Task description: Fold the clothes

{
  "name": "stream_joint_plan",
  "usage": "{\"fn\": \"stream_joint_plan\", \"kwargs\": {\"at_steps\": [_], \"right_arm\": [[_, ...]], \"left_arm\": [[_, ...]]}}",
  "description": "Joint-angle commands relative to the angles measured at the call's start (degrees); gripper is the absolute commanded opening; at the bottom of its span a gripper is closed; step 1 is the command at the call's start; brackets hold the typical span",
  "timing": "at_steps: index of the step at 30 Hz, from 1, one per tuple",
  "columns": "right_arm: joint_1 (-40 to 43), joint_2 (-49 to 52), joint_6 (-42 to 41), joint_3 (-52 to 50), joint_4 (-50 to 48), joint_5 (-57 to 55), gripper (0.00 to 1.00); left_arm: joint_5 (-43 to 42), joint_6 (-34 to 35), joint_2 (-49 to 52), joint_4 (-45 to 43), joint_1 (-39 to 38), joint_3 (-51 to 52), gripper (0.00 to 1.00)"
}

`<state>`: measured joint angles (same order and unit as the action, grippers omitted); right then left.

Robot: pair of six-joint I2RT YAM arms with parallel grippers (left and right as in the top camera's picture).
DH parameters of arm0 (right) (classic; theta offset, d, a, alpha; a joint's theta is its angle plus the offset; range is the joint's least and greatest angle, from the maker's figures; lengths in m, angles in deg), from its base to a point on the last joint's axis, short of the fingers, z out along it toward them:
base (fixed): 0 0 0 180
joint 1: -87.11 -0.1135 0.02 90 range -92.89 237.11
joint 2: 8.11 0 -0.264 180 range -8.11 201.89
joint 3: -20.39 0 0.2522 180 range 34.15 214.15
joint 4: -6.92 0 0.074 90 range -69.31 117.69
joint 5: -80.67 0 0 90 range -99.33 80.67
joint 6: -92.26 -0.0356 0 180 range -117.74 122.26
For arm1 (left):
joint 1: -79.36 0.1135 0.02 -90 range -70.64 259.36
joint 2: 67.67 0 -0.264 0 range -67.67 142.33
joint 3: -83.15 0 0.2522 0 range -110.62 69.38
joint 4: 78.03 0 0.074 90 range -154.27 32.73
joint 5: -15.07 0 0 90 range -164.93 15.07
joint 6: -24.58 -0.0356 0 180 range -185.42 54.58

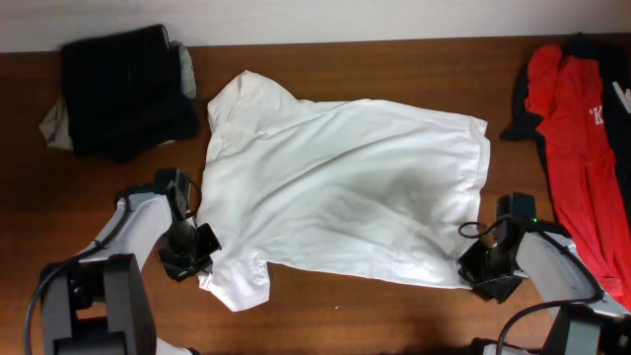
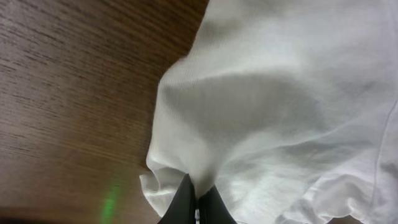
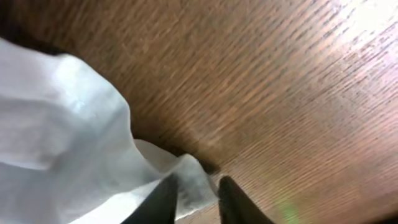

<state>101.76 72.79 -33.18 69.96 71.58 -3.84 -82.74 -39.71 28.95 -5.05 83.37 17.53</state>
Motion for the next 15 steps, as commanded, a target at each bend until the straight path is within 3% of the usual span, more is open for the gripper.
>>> {"fn": "stream_joint_plan", "kwargs": {"at_steps": [1,4,7,12,15], "right_arm": [[0.48,-0.85,-1.49,-0.17,0.68,-0.11,0.04],[0.48,-0.85,-2.58,-0.13,0.76,-0.09,0.04],[0.48,-3.98,-3.87,-0.13,1.99,0.13,0.04],[0.48,-27.43,-4.04,1.18,10.16,0.17,0.04],[0.48,-33.00,-4.02,5.05,12.20,0.15,0.04]], "left_arm": [[-1.01,-0.92,0.33,2.34,0.28,0.44,0.01],[-1.03,-0.85,-4.42,5.88,0.28,0.44,0.01],[-1.05,0.42,-15.28,9.44,0.28,0.44,0.01],[-1.07,0.61,-34.47,13.11,0.28,-0.42,0.01],[-0.39,0.61,-36.22,11.98,0.28,-3.98,0.01]]}}
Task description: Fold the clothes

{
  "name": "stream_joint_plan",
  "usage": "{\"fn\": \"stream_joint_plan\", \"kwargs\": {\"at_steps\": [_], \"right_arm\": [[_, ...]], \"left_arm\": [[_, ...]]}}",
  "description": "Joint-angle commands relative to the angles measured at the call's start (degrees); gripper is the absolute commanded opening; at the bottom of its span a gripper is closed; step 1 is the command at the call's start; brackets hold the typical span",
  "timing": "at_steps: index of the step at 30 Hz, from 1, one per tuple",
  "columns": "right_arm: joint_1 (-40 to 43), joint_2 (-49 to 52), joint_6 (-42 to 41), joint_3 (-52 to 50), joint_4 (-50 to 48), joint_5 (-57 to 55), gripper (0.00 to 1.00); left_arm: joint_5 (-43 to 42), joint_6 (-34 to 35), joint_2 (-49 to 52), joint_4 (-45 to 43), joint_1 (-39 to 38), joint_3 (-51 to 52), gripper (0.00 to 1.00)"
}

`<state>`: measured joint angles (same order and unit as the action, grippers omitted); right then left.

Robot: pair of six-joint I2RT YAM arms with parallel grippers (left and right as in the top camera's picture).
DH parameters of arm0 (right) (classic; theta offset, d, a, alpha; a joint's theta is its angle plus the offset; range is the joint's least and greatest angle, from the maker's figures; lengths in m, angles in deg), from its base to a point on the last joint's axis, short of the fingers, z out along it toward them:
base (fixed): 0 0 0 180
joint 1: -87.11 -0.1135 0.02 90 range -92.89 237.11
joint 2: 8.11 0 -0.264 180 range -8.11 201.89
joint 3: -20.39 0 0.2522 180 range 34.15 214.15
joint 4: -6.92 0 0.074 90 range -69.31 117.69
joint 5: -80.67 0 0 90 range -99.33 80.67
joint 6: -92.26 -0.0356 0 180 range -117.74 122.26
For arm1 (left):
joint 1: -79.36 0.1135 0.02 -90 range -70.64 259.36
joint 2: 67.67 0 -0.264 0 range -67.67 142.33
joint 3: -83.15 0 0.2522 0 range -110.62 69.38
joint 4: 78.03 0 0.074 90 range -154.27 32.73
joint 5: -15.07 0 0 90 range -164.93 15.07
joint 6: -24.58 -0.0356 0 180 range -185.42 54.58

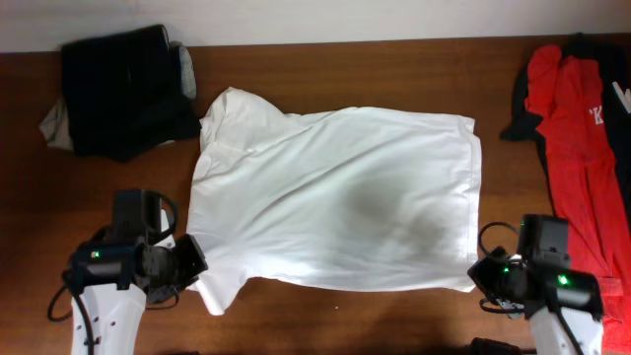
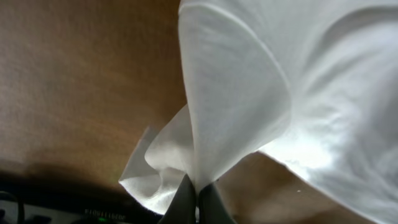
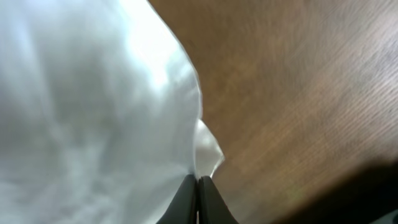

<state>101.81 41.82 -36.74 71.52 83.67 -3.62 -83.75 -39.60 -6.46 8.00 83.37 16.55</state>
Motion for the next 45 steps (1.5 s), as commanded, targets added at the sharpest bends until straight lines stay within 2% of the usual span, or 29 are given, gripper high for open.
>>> {"fn": "stream_joint_plan", "kwargs": {"at_steps": [1,5,10,14,19,22,23,24,25,26,27,30,32,34,35,36,37,38,40,41,43,45], "right_arm": [[0.44,-1.66,-0.46,3.69,-0.39,-0.11,0.04],[0.44,6.14,-0.46,3.69,-7.58,0.13,0.04],[0.33,19.85,-0.42,3.69,-23.71,0.13,0.04],[0.26,23.30,-0.42,3.69,-33.22,0.20,0.04],[-5.90,26.75,-0.46,3.69,-41.31,-1.27,0.04],[-6.38,30.91,-0.46,3.69,-44.68,-1.84,0.04],[-6.38,32.24,-0.44,3.69,-45.31,-1.84,0.04],[-6.40,33.90,-0.42,3.69,-45.83,-1.84,0.04],[-6.40,34.99,-0.11,3.69,-45.86,-1.84,0.34],[-6.38,34.75,2.73,4.20,-45.07,-1.36,0.88],[-6.38,34.58,3.89,5.42,-42.58,-1.42,0.99],[-6.40,34.01,7.19,18.47,-22.01,-1.38,0.99],[-6.45,34.01,7.28,24.70,-11.58,0.02,0.99],[-6.69,34.07,7.28,25.42,-8.15,7.15,0.99],[-7.28,34.07,7.28,25.42,-7.41,8.04,0.99],[-8.09,34.07,7.30,25.42,-6.47,8.00,0.90],[-9.05,34.07,7.74,25.40,-5.51,7.61,0.82],[-10.21,34.07,10.45,25.14,-5.31,7.56,0.69],[-11.74,34.07,10.71,23.17,-5.40,5.75,0.45],[-11.74,34.07,10.71,21.46,-6.03,5.22,0.34],[-11.74,34.07,10.71,18.27,-8.52,5.22,0.30],[-11.74,34.12,10.69,15.17,-10.75,5.27,0.18]], "left_arm": [[0.72,0.50,-0.74,-3.41,0.28,-3.10,0.01],[0.66,2.05,3.65,-12.35,0.28,-3.10,0.01],[0.66,3.50,21.00,-29.18,0.22,-3.10,0.01],[-0.57,3.50,31.61,-40.41,0.22,-3.10,0.01],[-1.09,5.09,33.62,-50.03,-2.21,-3.10,0.01],[0.39,4.98,33.62,-54.53,-4.04,-3.10,0.02],[1.86,4.98,33.64,-55.12,-4.66,-3.10,0.10],[4.17,4.98,33.70,-55.15,-5.14,-3.10,0.30],[6.67,4.74,33.94,-54.73,-5.14,-3.08,0.76],[7.65,2.69,34.16,-54.47,-5.05,-3.08,0.99],[7.58,1.44,34.10,-54.03,-4.96,-3.15,0.99],[8.87,1.49,32.15,-41.44,-3.69,-6.93,0.99],[14.80,1.49,31.23,-32.02,-1.79,-8.90,0.99],[15.74,1.51,31.30,-26.95,-0.46,-8.87,0.99],[15.72,1.51,31.30,-26.47,-0.48,-8.87,0.93],[15.74,1.51,31.30,-25.00,-0.46,-8.87,0.72],[15.76,1.49,31.34,-24.22,-0.46,-8.87,0.60],[15.74,1.49,31.45,-23.67,-0.46,-8.85,0.36],[15.74,1.49,32.00,-22.64,-0.48,-8.79,0.02],[15.74,1.49,32.52,-21.75,-0.46,-8.79,0.01],[15.74,1.46,34.01,-20.72,-0.46,-8.79,0.01],[15.26,1.25,36.74,-20.48,-0.48,-8.79,0.01]]}}
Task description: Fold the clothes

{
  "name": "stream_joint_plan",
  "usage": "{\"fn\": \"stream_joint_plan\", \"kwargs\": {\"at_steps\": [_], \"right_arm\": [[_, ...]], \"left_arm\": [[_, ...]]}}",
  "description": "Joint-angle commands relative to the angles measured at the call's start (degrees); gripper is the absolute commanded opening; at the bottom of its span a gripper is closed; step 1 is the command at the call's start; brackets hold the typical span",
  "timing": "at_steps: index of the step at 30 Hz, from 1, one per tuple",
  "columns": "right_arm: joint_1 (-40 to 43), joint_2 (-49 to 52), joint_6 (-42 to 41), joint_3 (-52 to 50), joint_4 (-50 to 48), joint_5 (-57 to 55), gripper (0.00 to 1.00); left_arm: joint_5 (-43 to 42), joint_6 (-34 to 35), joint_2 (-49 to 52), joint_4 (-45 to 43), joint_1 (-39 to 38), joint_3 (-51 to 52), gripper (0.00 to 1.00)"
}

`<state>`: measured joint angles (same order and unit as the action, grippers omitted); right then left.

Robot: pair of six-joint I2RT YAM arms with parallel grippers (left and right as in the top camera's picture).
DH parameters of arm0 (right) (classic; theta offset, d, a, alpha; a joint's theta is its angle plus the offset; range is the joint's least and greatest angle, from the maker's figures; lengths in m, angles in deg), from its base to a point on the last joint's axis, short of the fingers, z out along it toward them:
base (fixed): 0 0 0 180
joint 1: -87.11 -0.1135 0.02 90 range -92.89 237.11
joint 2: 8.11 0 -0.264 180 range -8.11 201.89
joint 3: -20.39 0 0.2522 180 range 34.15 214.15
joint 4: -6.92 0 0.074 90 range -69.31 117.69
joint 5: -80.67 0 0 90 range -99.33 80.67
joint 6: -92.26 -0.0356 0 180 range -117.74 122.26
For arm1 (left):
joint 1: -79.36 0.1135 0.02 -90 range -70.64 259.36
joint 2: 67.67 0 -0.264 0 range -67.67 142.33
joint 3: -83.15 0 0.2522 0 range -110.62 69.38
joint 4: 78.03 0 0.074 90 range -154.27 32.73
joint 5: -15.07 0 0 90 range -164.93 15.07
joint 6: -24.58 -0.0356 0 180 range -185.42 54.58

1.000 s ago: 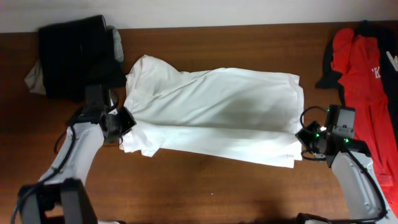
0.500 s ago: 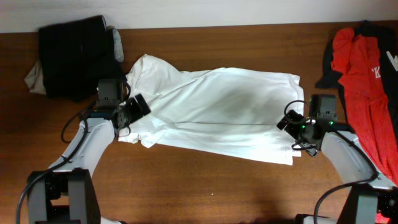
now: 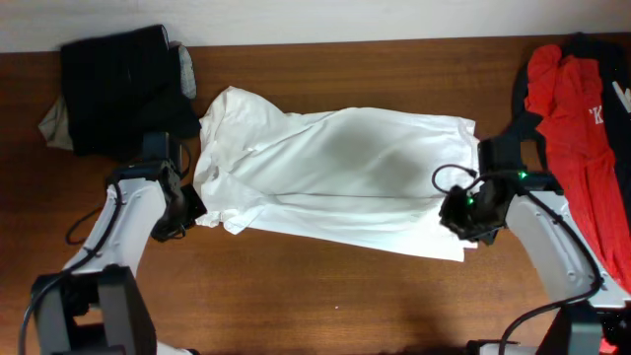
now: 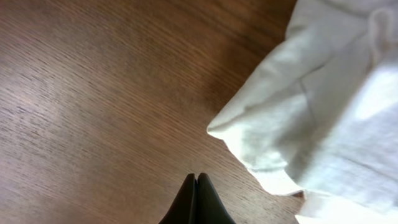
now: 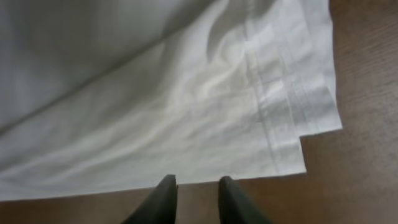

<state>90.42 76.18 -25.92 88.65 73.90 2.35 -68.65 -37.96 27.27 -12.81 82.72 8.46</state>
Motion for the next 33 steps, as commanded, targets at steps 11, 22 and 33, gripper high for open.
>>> {"fn": "stream_joint_plan", "kwargs": {"at_steps": [11,22,33], "right_arm": [[-0.35,3.89,-0.13,-8.87,-14.14,-0.72,0.16],[-0.24,17.92,-6.64,-6.54,-12.72,-5.20,0.04],[-0.28,16.20,-5.70,0.44,-5.05,-9.38,0.04]], "left_arm": [[-15.50,-15.98,8.35,-12.24,0.13,-0.72,0.01],[8.90,-0.17,13.70,-5.62,0.26,-0.74,0.01],[-11.63,-18.38,1.51,-6.36,-1.25,-3.52,0.01]]}}
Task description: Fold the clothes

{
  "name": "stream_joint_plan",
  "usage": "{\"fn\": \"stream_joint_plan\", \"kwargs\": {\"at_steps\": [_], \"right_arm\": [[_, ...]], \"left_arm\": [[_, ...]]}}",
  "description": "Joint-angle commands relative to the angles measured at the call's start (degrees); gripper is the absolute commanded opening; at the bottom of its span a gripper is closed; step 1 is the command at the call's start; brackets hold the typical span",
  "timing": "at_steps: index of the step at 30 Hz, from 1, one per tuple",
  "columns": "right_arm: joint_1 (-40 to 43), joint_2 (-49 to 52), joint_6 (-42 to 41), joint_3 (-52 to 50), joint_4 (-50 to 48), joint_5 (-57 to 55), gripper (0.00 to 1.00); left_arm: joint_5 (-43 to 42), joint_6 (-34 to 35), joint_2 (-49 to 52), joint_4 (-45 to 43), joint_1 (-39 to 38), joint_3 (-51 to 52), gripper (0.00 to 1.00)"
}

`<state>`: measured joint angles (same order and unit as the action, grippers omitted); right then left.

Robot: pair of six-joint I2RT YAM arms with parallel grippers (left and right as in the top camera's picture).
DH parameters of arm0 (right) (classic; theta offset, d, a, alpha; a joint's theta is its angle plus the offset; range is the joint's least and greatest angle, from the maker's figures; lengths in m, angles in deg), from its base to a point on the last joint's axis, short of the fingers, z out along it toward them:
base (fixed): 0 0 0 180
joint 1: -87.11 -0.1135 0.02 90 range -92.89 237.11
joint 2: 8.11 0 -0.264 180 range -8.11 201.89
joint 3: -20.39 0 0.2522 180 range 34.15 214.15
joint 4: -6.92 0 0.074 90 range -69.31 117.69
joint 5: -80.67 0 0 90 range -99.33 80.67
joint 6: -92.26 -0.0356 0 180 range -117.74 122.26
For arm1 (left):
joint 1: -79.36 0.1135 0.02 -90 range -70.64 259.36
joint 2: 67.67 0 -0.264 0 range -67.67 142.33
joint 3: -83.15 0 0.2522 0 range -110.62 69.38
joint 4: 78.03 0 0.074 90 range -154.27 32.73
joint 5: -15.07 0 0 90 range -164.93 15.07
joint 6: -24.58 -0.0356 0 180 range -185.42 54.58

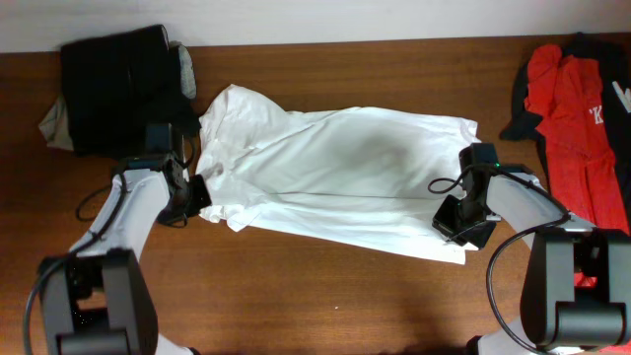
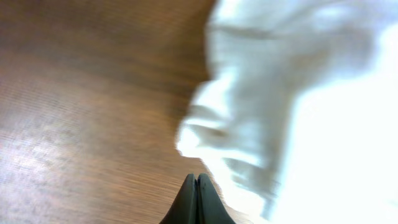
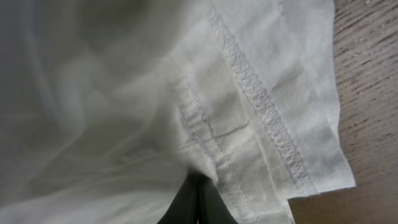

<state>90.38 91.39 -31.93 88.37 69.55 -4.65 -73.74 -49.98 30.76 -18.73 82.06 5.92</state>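
Note:
A white shirt (image 1: 335,182) lies across the middle of the table, folded over lengthwise, its fold line running left to right. My left gripper (image 1: 190,195) is at its left end. In the left wrist view that gripper (image 2: 197,179) is shut over bare wood, with the blurred shirt edge (image 2: 298,112) just to its right and nothing between the fingers. My right gripper (image 1: 452,219) is at the shirt's right hem. Seen from the right wrist, that gripper (image 3: 198,180) is shut with the stitched hem (image 3: 261,112) puckered at its tip.
A pile of black clothes (image 1: 123,89) sits at the far left corner. A red garment (image 1: 577,118) on a dark one lies along the right edge. Bare wooden table (image 1: 325,306) runs along the near side.
My right gripper was open above the hem and is now shut in the cloth at the hem. The left gripper stays shut and has moved slightly closer to the shirt's left edge.
The shirt lay spread out, my left gripper shut on its near left corner, the right open round the near right corner. Then both held those corners raised. Later the near half lay folded over, left shut and empty, right open. Now right is shut on the hem.

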Motion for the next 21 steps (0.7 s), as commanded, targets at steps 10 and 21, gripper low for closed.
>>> {"fn": "stream_joint_plan", "kwargs": {"at_steps": [10,21], "right_arm": [[-0.24,0.98,0.31,0.72,-1.07,-1.73,0.04],[-0.24,0.98,0.28,0.72,1.11,-1.27,0.04]], "left_arm": [[-11.50,-10.62,6.56,-5.05,-0.57,-0.98,0.01],[-0.63,-3.89,12.02,-6.54,-0.20,-0.98,0.01]]}}
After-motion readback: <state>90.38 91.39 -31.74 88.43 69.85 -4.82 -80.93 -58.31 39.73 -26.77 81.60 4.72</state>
